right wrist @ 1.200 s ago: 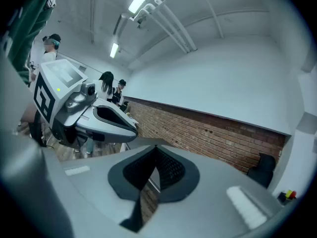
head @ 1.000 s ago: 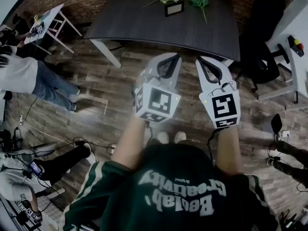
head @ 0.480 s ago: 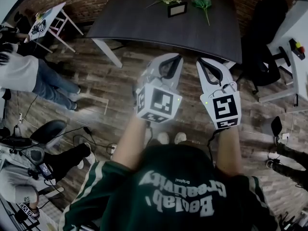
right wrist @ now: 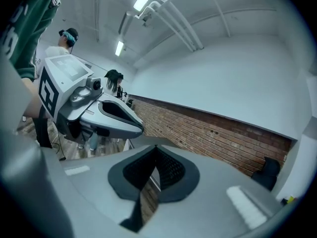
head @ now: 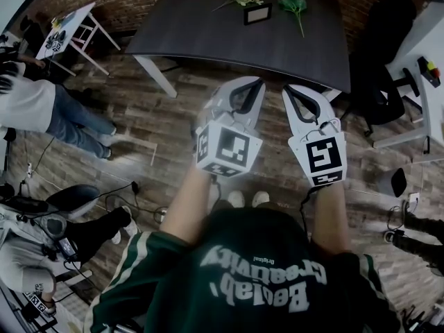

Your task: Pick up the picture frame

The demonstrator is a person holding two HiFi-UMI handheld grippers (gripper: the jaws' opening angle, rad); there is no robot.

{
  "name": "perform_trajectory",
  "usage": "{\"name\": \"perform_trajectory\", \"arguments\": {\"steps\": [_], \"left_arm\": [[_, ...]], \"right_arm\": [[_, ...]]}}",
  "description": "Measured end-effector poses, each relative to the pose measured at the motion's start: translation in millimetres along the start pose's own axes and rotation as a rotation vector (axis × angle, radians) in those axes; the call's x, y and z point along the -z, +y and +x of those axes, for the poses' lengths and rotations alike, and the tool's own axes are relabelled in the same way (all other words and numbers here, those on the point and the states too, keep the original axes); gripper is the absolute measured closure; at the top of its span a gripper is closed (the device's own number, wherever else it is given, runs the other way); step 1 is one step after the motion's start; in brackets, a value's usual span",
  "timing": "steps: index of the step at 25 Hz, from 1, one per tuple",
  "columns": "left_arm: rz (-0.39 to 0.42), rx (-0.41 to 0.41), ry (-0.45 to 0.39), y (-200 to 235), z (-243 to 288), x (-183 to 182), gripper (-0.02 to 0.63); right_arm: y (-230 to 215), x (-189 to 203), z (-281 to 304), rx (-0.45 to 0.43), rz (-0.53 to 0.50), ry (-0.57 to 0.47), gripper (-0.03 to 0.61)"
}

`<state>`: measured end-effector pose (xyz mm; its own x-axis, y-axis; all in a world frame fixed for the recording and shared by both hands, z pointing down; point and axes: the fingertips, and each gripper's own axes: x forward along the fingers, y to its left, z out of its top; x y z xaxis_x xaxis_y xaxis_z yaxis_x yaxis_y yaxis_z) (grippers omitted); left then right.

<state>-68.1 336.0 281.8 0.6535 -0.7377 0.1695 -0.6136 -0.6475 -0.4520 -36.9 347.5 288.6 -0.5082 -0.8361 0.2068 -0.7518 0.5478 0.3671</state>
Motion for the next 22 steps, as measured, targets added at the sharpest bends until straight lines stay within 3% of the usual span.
{"name": "perform_trajectory", "arguments": {"steps": [22], "left_arm": [[-0.006,0.009,-0.016,22.2,-28.4,19.3,0.612]], "right_arm": [[31.1,-14.6,11.1,0.047,-0.017,0.016,0.572]]}}
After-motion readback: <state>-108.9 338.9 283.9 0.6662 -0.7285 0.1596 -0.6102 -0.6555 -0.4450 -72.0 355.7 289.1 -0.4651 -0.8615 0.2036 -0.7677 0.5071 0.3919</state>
